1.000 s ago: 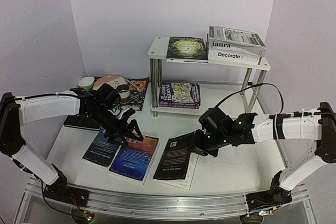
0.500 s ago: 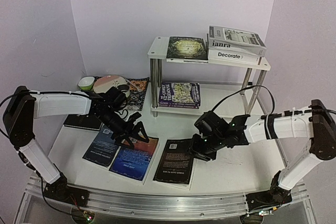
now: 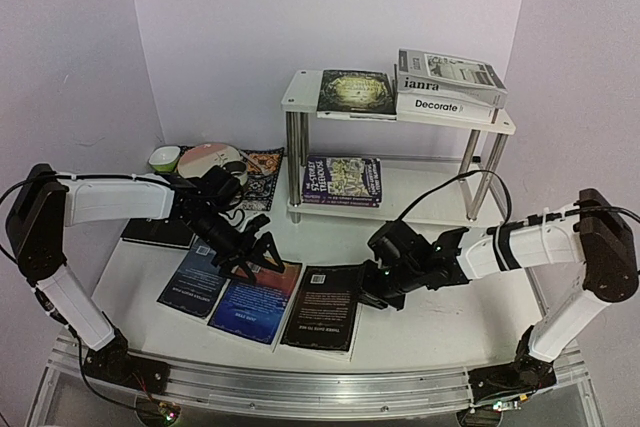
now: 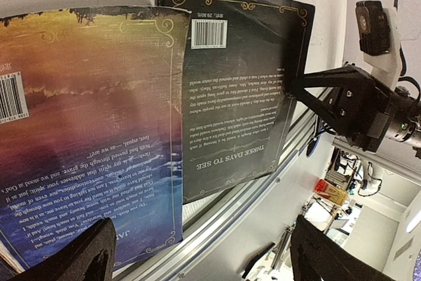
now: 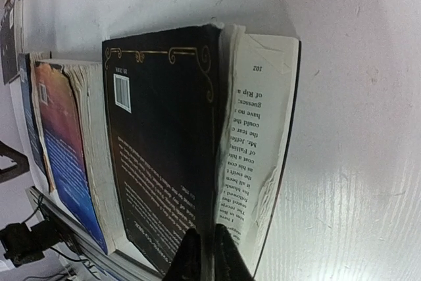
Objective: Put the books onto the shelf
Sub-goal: Pick up the book from the center of the board, then place the book on the book pile, then hold the book at the center of the board, then pick up the book at the center of the board, then pass from the left arm to the right
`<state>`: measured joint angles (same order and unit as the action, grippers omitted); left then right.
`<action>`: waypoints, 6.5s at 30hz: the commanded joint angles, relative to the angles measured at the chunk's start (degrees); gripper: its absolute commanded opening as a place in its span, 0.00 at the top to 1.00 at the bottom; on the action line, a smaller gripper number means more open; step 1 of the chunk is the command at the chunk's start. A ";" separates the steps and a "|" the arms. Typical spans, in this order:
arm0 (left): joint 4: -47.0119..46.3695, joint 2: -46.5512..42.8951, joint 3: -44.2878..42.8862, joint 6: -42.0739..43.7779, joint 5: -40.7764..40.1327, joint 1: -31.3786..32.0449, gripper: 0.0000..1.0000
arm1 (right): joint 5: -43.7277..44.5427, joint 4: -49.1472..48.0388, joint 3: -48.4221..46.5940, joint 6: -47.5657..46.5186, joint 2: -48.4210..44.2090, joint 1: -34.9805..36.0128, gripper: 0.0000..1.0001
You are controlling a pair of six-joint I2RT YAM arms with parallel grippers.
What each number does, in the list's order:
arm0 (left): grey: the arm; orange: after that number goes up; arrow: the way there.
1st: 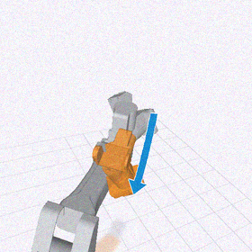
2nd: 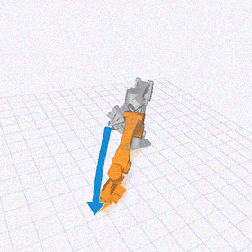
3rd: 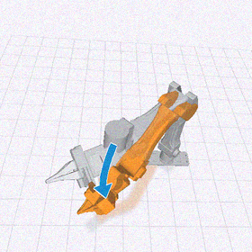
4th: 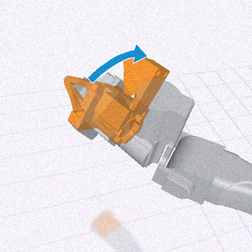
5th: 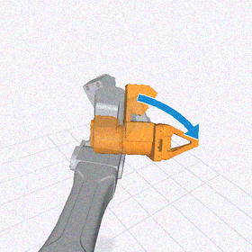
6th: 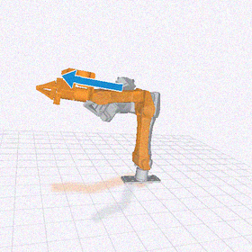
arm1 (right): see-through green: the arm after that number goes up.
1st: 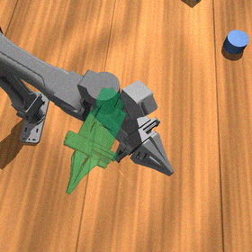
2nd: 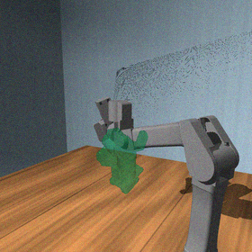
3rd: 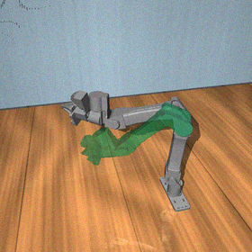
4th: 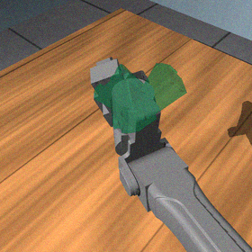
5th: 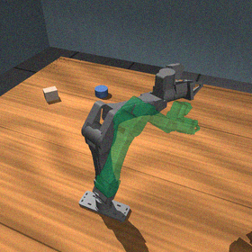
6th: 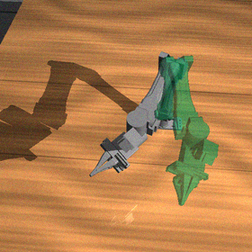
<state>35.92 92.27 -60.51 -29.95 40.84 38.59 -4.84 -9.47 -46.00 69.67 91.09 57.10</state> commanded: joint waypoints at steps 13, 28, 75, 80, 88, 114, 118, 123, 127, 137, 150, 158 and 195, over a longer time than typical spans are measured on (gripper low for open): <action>0.20 -3.15 -6.37 -0.05 7.49 0.17 0.06 | -3.15 9.47 -10.90 -5.96 -12.91 0.16 1.00; -1.56 -2.73 -6.36 -2.30 14.56 -2.09 0.04 | -5.19 6.79 -25.92 -8.41 -6.57 0.19 1.00; 2.27 7.48 -4.58 0.34 1.73 -3.71 0.20 | -10.95 23.35 -30.69 -9.58 25.10 -1.62 0.96; 1.00 9.69 -5.53 -0.13 1.74 -2.97 0.22 | -12.04 22.34 -30.32 -9.64 25.80 -1.55 1.00; -1.33 13.12 -6.89 -1.07 2.96 -1.16 0.30 | -13.40 21.96 -31.37 -10.20 26.80 -1.56 1.00; 6.13 -11.52 -11.90 11.14 -10.24 0.00 1.00 | -10.12 31.08 -32.63 -19.27 4.92 -1.64 0.70; 6.35 -19.55 -11.67 16.20 -16.51 1.07 1.00 | -7.97 38.11 -37.07 -18.94 -0.71 -2.63 0.45; 6.54 -27.39 -8.93 21.35 -25.24 1.40 1.00 | -12.78 38.57 -38.57 -7.62 -4.46 -6.36 0.34; 6.49 -33.28 -4.77 23.01 -29.40 1.62 1.00 | -13.61 38.48 -42.76 1.49 -3.37 -6.50 0.33; -3.67 -52.91 9.94 40.33 -33.04 2.72 1.00 | -6.57 36.07 -50.34 27.01 3.35 -3.03 0.21; -4.18 -57.49 13.76 54.40 -34.49 2.72 1.00 | 12.35 23.73 -55.86 43.97 10.94 6.85 0.22; -4.25 -58.83 15.58 53.57 -32.46 2.65 1.00 | 15.30 20.81 -61.09 45.20 14.94 8.79 0.20; -5.88 -62.10 8.43 38.12 -31.36 2.72 0.18 | 18.24 15.95 -72.69 26.27 16.61 10.58 1.00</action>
<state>32.69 32.03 -46.57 15.94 8.62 41.21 11.49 17.12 -111.31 107.87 110.67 67.55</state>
